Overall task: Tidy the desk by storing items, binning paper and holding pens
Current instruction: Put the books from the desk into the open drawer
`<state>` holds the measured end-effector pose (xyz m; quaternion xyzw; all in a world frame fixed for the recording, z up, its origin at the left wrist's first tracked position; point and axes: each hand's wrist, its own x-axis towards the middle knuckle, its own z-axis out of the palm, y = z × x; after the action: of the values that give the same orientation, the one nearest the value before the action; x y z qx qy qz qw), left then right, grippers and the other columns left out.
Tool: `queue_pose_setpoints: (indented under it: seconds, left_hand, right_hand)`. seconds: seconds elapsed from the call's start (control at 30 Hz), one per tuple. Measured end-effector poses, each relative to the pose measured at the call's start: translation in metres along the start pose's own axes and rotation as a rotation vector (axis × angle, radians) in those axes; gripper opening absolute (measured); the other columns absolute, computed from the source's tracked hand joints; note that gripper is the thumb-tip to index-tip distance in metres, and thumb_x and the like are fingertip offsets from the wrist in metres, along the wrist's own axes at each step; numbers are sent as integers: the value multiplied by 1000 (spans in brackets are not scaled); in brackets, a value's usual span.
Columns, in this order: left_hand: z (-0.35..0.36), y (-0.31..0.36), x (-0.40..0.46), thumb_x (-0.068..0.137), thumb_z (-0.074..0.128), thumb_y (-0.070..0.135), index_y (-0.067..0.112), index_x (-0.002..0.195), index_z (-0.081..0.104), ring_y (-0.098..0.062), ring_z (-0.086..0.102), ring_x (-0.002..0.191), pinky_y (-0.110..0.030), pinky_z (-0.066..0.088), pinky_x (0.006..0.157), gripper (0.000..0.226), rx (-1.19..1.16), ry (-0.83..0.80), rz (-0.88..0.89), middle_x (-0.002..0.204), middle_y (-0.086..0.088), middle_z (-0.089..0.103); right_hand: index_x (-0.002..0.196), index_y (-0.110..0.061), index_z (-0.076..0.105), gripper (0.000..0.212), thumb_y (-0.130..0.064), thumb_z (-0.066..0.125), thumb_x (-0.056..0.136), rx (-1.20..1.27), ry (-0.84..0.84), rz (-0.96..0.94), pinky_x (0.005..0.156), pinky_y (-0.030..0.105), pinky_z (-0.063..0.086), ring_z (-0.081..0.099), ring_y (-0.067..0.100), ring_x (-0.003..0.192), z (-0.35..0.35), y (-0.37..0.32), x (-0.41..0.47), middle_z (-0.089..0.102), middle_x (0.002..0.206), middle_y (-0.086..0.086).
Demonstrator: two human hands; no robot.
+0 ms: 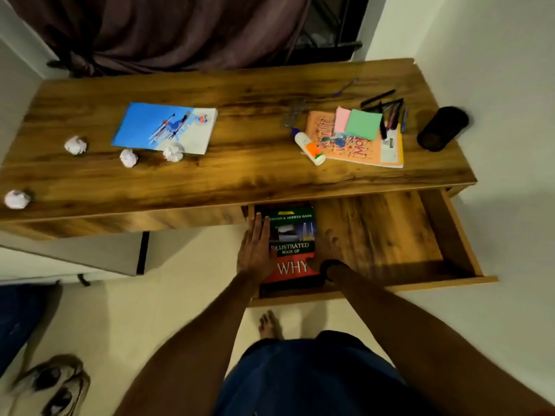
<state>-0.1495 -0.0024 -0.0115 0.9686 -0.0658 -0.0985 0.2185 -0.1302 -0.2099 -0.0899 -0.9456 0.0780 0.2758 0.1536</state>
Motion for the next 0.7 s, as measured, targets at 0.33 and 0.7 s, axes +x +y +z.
queue_pose_setpoints:
  seconds: [0.33, 0.7]
  left_hand:
    - [-36, -1, 118, 97, 30, 62, 10, 155, -6, -30, -9, 150, -44, 2, 123, 86, 31, -248, -117, 163, -12, -11]
    - [-3, 85, 165, 90, 31, 72, 13, 156, -4, -31, -17, 149, -53, -7, 118, 95, 70, -258, -140, 161, -12, -18]
  right_hand:
    - [153, -18, 18, 70, -48, 45, 97, -26, 136, -319, 114, 51, 27, 21, 36, 144, -144, -82, 20, 17, 160, 11]
    - [120, -15, 57, 29, -28, 55, 95, 368, 557, -205, 91, 40, 50, 55, 27, 113, -212, 23, 75, 58, 124, 9]
